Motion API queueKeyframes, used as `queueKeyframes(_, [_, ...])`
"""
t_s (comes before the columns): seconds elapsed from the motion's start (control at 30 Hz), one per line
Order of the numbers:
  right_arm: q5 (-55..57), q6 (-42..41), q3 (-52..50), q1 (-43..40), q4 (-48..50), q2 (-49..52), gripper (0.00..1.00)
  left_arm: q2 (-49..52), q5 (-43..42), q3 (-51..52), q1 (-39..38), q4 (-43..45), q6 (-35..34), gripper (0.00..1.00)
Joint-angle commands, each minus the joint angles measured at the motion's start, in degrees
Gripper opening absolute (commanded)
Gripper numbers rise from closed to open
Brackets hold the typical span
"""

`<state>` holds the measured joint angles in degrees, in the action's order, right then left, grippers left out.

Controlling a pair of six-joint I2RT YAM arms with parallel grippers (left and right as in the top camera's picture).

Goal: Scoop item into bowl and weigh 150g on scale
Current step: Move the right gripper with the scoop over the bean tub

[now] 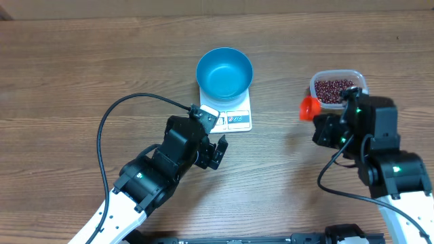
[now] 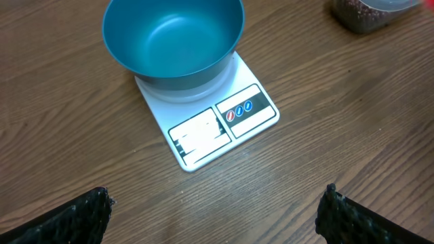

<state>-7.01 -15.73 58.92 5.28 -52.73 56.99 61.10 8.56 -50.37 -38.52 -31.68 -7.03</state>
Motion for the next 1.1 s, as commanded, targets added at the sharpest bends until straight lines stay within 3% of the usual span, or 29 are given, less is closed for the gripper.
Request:
queueKeyframes(0.0, [6.7, 2.6, 5.1, -0.2, -1.0, 2.1, 0.04, 0.4, -0.7, 0.1, 0.3, 0.2, 1.0, 1.0])
queueKeyframes(0.67, [34.4, 2.7, 9.0, -0.2, 3.8, 20.6, 0.04, 0.4, -0.7, 0.1, 0.3, 0.2, 1.0, 1.0])
queueKeyframes(1.07, [35.4, 8.4, 9.0, -0.2, 7.6, 27.0, 0.04, 0.4, -0.7, 0.1, 0.3, 0.1, 1.0, 1.0])
